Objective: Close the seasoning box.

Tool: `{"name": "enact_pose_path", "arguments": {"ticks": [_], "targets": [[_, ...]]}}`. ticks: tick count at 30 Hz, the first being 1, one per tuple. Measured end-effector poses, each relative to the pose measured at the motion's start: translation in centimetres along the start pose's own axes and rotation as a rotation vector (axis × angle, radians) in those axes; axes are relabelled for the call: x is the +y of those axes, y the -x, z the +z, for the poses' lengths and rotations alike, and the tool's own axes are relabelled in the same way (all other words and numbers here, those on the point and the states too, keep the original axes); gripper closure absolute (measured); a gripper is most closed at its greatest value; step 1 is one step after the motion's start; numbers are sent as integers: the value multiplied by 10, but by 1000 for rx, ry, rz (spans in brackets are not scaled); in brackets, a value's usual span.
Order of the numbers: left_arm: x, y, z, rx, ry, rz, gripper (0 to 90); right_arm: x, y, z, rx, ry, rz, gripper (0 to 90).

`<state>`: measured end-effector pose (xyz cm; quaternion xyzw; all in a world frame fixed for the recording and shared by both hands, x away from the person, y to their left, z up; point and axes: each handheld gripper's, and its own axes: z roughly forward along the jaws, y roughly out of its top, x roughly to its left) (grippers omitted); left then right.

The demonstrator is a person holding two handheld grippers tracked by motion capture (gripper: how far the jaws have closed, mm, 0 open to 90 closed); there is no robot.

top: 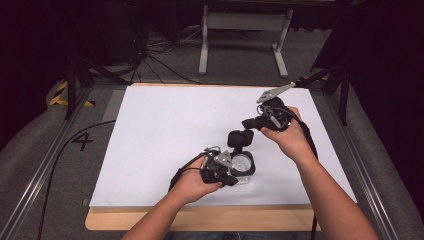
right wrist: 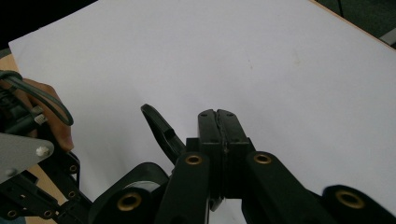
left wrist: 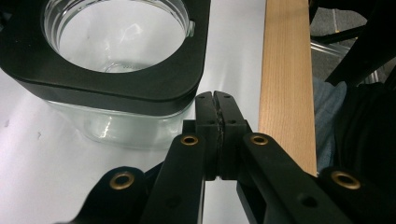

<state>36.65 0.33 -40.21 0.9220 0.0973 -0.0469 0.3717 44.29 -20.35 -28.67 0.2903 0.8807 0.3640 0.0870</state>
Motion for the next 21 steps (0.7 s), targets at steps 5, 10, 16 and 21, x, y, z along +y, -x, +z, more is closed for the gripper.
{"name": "enact_pose_path", "arguments": {"ticks": [5,10,16,21], "targets": [[0,-1,-2,1,8,-2,898,-3,-5,-3,5,0,-11,900],[0,-1,-2,9,14,1,898,-10,-14,-8,17,3,-28,900],[-1,0,-1,30,31,-2,898,-19,-23,-10,35,-5,-38,900],[0,-1,-4,22,5,5,898,-26,-29,-10,51,-11,-42,900]]}}
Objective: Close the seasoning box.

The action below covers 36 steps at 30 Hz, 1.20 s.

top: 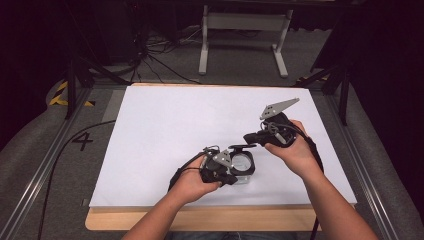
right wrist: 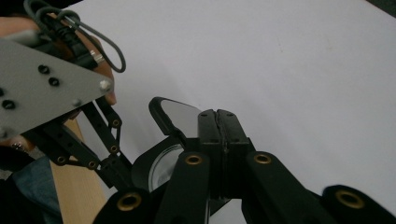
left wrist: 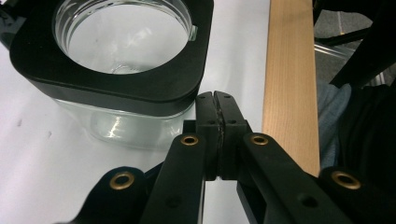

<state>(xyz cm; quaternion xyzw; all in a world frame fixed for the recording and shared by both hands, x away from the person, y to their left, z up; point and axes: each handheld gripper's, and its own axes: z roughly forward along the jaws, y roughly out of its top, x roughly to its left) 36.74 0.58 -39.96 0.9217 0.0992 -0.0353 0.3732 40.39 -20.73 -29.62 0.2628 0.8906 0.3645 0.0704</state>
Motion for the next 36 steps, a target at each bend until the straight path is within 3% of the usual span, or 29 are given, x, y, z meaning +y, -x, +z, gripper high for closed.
{"name": "enact_pose_path", "arguments": {"ticks": [11,23,36], "targets": [[-1,1,2,21,17,-3,898,-21,-15,11,33,-40,-9,900],[-1,2,2,24,13,-4,897,-38,-20,29,59,-100,0,900],[0,1,-3,8,21,-10,891,-38,-22,30,48,-90,-5,900]]}}
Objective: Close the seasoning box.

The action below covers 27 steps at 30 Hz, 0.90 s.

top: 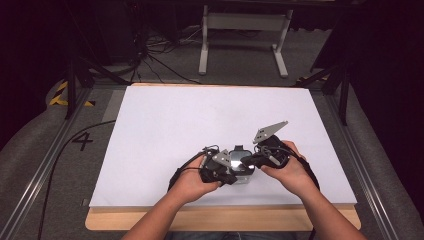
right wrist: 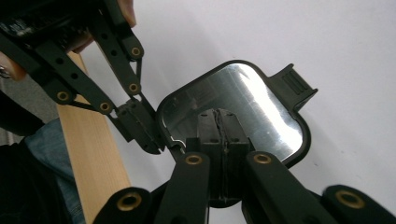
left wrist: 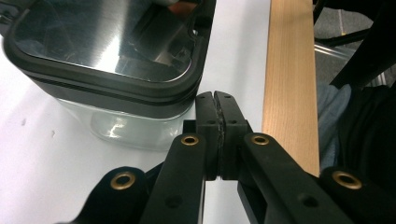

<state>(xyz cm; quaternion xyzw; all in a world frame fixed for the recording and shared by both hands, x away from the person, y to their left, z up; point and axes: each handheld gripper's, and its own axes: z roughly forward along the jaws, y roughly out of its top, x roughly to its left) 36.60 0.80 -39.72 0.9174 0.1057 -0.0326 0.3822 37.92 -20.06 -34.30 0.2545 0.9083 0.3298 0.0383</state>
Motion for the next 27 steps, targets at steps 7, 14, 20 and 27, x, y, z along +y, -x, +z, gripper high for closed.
{"name": "enact_pose_path", "arguments": {"ticks": [7,14,20,27], "targets": [[-7,4,-27,12,61,-27,847,5,-1,-24,-5,87,-12,899],[-31,1,-71,124,150,-121,830,-1,13,-56,-47,189,6,832],[-51,-8,-97,227,198,-209,809,-16,36,-78,-108,248,62,791],[-73,-24,-113,312,240,-303,796,-46,67,-86,-201,277,144,746]]}}
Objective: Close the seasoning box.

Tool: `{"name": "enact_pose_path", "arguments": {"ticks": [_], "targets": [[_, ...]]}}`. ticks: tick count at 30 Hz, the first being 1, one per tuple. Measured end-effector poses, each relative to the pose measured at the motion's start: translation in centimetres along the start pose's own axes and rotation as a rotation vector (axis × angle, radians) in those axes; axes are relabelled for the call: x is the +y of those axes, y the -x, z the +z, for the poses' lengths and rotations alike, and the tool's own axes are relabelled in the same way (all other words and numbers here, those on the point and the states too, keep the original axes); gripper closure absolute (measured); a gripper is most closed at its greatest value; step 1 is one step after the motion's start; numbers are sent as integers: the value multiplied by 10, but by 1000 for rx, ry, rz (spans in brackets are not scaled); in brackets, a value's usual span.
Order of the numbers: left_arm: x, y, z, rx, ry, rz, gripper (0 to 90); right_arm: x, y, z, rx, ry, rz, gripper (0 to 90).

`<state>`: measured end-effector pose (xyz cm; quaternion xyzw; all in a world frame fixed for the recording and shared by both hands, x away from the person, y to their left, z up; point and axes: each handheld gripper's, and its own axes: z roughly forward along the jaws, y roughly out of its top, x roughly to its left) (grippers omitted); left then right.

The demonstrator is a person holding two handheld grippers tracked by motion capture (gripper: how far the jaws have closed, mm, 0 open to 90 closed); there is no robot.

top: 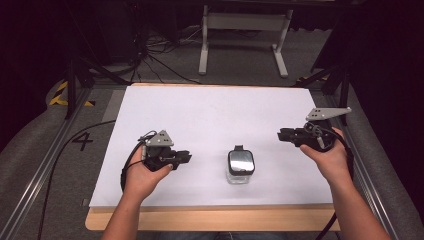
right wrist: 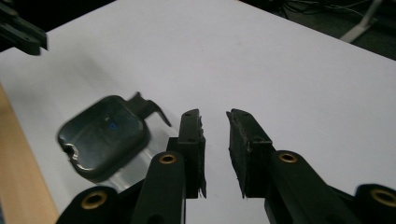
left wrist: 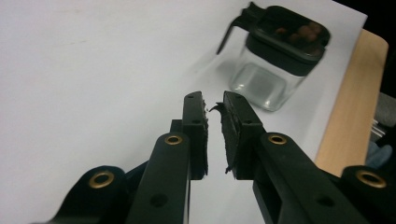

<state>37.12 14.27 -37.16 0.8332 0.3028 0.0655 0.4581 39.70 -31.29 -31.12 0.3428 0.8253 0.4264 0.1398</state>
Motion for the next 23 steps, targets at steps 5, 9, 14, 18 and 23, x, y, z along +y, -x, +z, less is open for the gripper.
{"name": "enact_pose_path", "arguments": {"ticks": [5,9,14,18,23], "targets": [[-8,-16,5,60,-12,-42,790,-22,22,3,-41,-21,49,745],[-15,-28,11,74,-16,-70,774,-39,37,6,-67,-27,79,728],[-23,-41,17,89,-23,-87,756,-62,52,14,-100,-48,101,694],[-28,-46,22,90,-25,-110,714,-76,58,20,-113,-67,131,650],[-29,-47,24,93,-18,-114,679,-87,57,24,-96,-19,177,592]]}}
